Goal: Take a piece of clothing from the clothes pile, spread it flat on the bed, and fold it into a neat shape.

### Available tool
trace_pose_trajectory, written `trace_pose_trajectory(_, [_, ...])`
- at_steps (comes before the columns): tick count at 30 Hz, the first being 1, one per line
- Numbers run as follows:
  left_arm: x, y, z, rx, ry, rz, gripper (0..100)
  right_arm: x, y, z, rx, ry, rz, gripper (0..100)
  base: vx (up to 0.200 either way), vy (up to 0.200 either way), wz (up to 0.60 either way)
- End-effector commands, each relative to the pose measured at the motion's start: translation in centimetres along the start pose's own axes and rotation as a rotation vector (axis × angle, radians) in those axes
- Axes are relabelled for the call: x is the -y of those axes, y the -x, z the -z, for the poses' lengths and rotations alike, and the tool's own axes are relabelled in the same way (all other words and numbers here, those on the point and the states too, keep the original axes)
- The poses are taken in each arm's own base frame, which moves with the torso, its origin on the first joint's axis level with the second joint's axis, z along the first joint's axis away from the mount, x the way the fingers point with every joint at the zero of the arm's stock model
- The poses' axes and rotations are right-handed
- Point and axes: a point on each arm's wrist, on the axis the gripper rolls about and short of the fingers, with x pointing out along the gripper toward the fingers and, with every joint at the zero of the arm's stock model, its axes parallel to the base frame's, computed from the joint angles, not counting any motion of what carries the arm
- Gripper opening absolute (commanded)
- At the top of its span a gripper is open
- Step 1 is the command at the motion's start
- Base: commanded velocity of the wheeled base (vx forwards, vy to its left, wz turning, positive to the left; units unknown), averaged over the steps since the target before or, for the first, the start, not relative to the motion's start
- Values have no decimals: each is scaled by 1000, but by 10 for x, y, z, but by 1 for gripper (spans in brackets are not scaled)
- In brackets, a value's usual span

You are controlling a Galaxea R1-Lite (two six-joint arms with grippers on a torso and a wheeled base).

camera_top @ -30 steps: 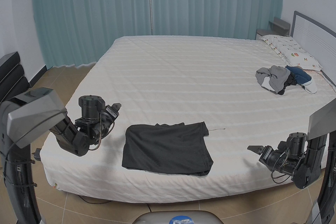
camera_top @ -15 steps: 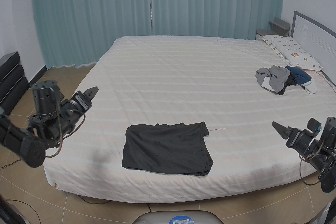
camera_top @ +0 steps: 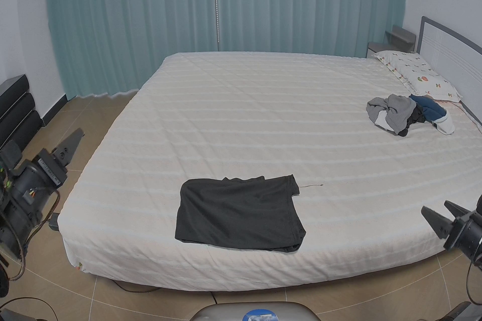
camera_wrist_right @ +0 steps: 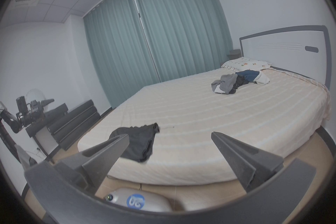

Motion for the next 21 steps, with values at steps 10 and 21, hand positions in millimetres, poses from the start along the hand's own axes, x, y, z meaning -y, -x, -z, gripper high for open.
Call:
trace_pose_trajectory(10, [-43, 144, 3, 202, -309, -69, 100, -8, 126, 39, 84, 258, -103, 100, 0, 0, 0])
trace_pose_trajectory(21, [-61, 179, 26, 261, -416, -117, 100, -8, 133, 24, 109, 267, 213, 100, 0, 0, 0])
